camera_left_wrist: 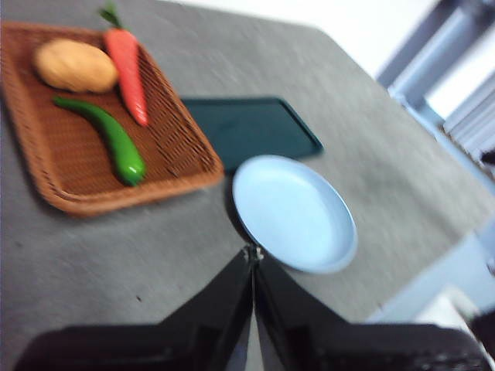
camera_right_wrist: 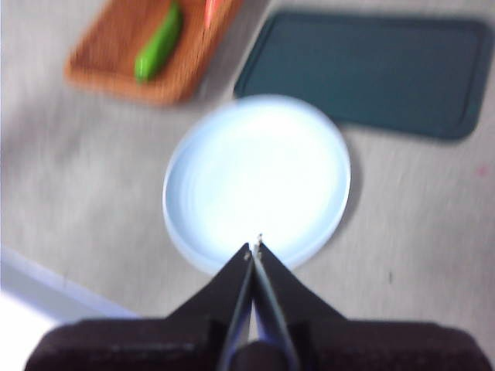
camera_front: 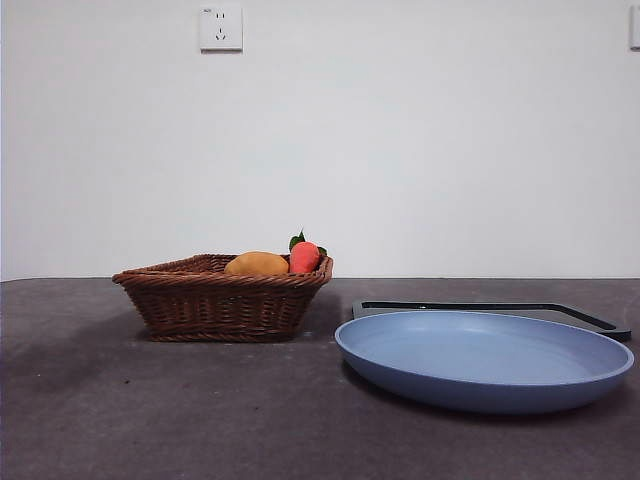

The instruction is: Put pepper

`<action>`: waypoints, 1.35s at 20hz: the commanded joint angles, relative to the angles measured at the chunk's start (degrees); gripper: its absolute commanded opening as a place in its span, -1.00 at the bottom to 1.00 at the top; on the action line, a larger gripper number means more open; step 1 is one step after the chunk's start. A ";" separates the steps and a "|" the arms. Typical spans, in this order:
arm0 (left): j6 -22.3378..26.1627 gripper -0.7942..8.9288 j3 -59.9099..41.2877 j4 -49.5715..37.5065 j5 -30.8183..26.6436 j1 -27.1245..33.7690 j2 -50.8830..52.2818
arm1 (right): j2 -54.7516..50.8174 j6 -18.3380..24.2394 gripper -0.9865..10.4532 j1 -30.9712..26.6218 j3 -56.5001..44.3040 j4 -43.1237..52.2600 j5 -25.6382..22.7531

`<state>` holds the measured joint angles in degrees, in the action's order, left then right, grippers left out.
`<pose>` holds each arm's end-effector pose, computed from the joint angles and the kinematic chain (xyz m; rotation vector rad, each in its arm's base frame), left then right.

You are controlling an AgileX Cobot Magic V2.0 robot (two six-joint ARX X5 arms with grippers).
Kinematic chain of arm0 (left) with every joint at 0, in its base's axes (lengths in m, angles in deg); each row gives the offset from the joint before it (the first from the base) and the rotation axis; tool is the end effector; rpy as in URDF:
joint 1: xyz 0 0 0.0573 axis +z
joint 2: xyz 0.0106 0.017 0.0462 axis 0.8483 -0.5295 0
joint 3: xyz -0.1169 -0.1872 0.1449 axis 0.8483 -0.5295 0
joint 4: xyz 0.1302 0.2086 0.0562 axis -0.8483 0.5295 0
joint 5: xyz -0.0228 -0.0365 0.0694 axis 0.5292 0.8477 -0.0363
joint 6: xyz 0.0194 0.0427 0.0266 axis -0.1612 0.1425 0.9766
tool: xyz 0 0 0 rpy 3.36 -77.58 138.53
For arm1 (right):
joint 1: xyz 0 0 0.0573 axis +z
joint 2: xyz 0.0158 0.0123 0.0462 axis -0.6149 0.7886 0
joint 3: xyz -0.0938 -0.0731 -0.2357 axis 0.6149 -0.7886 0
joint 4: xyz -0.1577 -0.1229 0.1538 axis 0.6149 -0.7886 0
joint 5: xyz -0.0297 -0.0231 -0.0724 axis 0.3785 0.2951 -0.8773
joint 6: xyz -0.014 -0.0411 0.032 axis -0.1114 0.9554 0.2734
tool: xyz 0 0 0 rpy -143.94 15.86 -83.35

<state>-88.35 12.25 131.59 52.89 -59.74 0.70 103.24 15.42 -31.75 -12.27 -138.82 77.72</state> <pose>0.1012 -0.0218 0.3097 -0.2595 0.5470 -0.7002 0.1069 0.0228 0.3198 0.0558 0.7812 0.4971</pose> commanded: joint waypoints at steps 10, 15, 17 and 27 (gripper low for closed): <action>4.13 -0.07 2.34 1.86 -3.50 -3.61 -1.38 | 0.85 0.48 -0.33 1.90 1.11 -0.50 -0.07; 2.78 -0.07 2.34 1.14 -3.28 -3.61 -1.38 | 5.66 -1.27 -0.28 1.88 1.11 0.48 -0.07; 1.92 -0.07 2.34 0.94 -3.08 -3.61 -1.38 | 9.29 -1.66 -0.28 1.88 1.11 1.86 -0.07; 1.68 -0.07 2.34 0.55 -2.95 -3.61 -1.38 | 33.53 -2.67 -0.28 1.88 1.11 13.70 -2.16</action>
<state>-86.67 13.70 133.12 49.51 -63.11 -0.50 136.09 13.10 -30.04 -12.18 -125.47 75.73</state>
